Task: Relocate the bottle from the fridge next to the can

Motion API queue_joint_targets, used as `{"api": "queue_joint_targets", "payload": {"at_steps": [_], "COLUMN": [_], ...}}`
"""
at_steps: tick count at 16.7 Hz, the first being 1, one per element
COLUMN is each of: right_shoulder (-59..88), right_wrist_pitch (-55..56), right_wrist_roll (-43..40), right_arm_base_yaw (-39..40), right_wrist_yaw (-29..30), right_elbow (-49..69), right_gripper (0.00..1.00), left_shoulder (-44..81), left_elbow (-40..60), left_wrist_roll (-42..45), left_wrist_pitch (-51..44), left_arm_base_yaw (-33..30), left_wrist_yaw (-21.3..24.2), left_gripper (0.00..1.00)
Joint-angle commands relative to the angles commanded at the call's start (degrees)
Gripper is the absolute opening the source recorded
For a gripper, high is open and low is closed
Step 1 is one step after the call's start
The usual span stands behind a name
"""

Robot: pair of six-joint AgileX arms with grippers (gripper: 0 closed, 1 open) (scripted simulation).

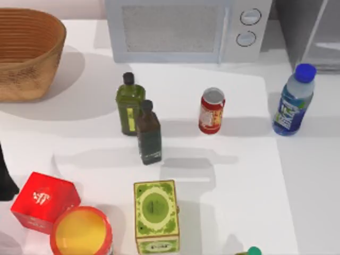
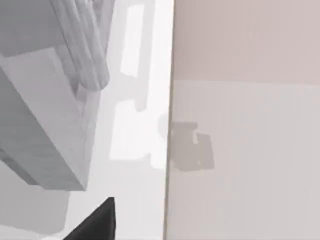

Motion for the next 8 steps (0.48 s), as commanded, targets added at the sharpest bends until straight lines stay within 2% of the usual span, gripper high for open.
{"api": "queue_joint_targets", "payload": {"at_steps": [5,8], "right_shoulder": [0.35,0.46], "right_wrist_pitch": [21.22,32.30], "right_wrist_roll": [26.81,39.54], "right_arm_base_yaw": [15.60,23.76], "right_wrist_yaw": [3.72,5.57], "right_elbow": [-0.67,-1.03], "right_gripper": [1.00,1.00], "left_shoulder": [0.00,0.00], "left_elbow": [0.00,0.00], "left_wrist_roll": [0.00,0.00], "left_wrist_pitch": [0.00,0.00], "left_arm_base_yaw": [0.00,0.00], "left_wrist_yaw": [0.00,0.00], "left_gripper": [1.00,1.00]}}
